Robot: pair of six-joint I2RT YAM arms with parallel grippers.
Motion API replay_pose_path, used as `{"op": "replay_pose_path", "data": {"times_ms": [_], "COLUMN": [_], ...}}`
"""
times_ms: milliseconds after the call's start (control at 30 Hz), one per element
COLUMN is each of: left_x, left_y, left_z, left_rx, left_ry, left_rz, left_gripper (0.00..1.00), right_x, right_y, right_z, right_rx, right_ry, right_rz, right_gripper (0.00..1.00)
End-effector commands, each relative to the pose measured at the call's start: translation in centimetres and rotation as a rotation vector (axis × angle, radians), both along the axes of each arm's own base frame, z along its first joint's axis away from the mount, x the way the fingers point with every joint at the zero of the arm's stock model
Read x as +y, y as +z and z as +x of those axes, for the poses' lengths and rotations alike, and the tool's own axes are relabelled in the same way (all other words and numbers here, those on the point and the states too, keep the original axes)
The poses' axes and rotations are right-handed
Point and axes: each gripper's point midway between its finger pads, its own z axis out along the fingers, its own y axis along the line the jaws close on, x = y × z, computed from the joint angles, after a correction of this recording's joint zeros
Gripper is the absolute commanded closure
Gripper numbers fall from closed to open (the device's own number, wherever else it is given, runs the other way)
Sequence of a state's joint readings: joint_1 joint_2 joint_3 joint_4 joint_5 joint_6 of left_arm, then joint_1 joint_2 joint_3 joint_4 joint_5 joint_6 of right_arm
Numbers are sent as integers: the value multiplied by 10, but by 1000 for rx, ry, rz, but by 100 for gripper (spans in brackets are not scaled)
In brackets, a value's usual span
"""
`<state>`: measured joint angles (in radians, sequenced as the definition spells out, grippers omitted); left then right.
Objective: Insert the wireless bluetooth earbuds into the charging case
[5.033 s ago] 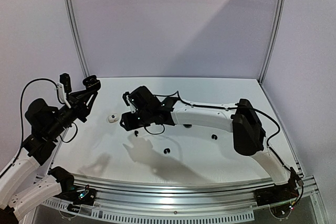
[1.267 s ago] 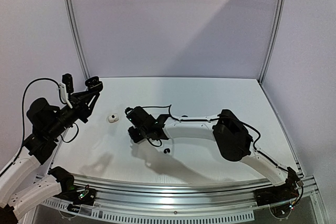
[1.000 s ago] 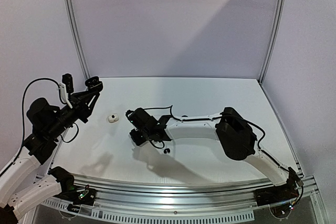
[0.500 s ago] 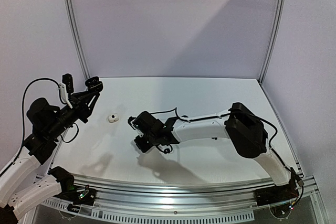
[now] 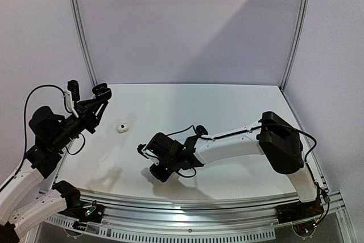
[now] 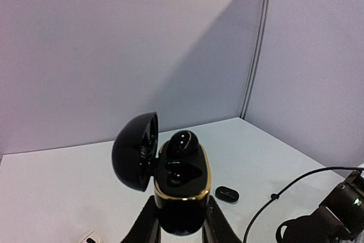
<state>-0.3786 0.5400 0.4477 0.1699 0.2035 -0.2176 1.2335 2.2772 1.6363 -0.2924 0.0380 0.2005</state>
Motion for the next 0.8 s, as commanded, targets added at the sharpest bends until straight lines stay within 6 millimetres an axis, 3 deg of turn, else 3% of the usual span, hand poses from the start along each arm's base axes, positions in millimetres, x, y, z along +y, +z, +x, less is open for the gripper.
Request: {"op": "replay_pose_path", "data": {"times_ms": [0,300,400,533,600,767], "left_x": [0,-1,-1,-1,0,0], "left_y": [-2,-3,-3,-5,-5,-6], "left_z": [1,0,0,-1,-1,-1], "left_rx": [3,7,9,12,12,13], "left_ry": [-5,-13,-15,-15,-14,-12], "left_rz": [6,4,3,4,1,-1], "left_gripper": [100,100,100,100,100,100], "right_x": [-17,11,15,23,28,15], "right_y": [4,64,79,88,83,41], "right_z": [-15,3,9,1,-18,-32], "right_rx": [41,-32,-52,28,132,245], "right_ry": [19,-9,-42,-53,-8,-43], "right_rz": [-53,68,91,146,161,32], "right_gripper": [71,51,50,69,76,91]}}
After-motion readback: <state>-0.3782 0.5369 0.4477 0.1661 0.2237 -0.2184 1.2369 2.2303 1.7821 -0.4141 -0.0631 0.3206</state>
